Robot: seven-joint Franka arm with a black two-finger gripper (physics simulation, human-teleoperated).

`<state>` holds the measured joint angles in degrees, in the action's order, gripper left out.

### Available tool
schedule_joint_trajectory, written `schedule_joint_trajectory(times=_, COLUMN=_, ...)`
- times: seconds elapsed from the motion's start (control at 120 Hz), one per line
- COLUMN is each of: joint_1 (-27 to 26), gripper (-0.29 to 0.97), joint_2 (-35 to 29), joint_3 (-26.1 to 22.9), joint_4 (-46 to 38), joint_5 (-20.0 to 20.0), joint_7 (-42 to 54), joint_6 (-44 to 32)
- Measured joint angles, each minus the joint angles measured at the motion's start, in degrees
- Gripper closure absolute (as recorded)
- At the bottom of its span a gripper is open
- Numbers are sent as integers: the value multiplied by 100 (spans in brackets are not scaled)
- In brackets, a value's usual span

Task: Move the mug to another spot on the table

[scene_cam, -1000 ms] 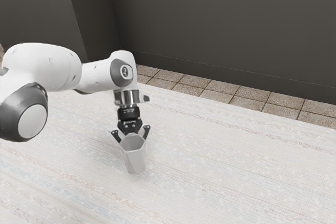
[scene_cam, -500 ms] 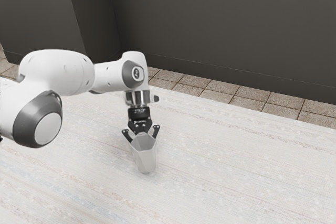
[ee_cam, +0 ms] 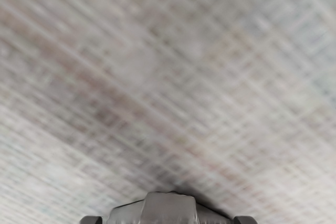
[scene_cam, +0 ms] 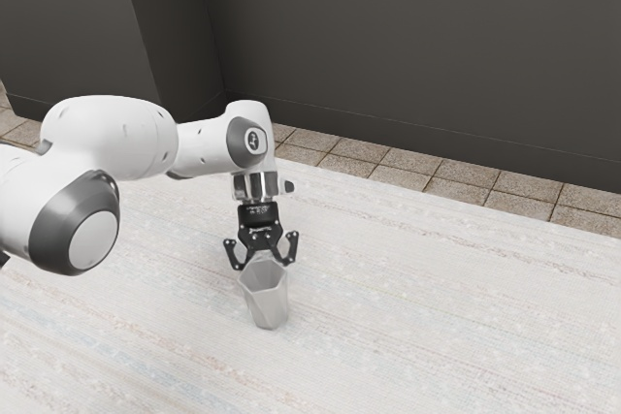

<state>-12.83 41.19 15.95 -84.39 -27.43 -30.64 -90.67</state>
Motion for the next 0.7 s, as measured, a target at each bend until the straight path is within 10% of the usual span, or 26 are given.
schedule_joint_trajectory(times=0.7, joint_1=2, gripper=10, joint_2=-748, joint_3=361, joint_4=772, joint_5=164, joint_7=36, joint_6=259)
